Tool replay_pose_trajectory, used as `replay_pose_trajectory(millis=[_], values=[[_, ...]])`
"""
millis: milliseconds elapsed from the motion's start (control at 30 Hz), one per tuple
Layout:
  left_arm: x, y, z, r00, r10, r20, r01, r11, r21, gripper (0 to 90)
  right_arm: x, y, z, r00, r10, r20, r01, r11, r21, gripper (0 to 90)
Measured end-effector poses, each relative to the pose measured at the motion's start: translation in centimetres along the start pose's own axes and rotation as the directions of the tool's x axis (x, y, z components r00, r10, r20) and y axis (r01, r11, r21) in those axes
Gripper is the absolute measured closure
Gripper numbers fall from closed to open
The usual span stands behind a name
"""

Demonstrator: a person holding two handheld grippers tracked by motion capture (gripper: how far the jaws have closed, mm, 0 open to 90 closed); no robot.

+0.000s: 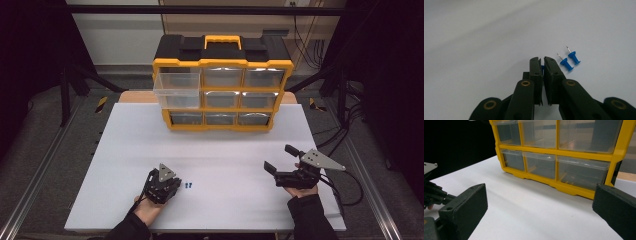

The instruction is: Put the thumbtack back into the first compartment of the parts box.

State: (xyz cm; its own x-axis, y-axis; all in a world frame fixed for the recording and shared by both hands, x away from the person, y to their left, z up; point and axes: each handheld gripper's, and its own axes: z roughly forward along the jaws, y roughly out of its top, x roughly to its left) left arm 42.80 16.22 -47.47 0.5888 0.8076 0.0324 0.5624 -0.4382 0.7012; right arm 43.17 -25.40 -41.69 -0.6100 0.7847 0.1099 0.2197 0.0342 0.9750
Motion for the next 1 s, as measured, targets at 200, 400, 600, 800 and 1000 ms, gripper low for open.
replay_pose_trajectory(millis=[200, 400, 600, 800, 1000], values=[[0.1, 0.3, -0.7, 0.9999, 0.016, -0.002, -0.016, 0.9993, -0.033, 84.6, 0.0, 0.0, 0.0, 1.0, -0.003, 0.0, 0.003, 1.0, 0.003, 0.5], [0.1, 0.6, -1.5, 0.9997, 0.025, 0.003, -0.025, 0.9977, -0.063, 84.6, -0.1, 0.0, -0.1, 1.0, -0.002, 0.005, 0.002, 1.0, -0.001, 0.6], [0.6, 0.9, -2.2, 0.9997, 0.021, 0.009, -0.02, 0.9971, -0.074, 84.6, -0.1, 0.0, -0.1, 1.0, 0.002, 0.004, -0.002, 1.0, 0.001, 0.6], [1.1, 1.3, -2.9, 0.9997, 0.016, 0.016, -0.015, 0.9948, -0.101, 84.6, -0.3, 0.0, -0.1, 1.0, 0.002, 0.0, -0.002, 1.0, 0.0, 0.5], [1.6, 1.8, -3.5, 0.9998, 0.006, 0.019, -0.004, 0.9932, -0.116, 84.6, -0.3, 0.0, 0.0, 0.9999, 0.013, 0.005, -0.013, 1.0, 0.001, 0.5]])
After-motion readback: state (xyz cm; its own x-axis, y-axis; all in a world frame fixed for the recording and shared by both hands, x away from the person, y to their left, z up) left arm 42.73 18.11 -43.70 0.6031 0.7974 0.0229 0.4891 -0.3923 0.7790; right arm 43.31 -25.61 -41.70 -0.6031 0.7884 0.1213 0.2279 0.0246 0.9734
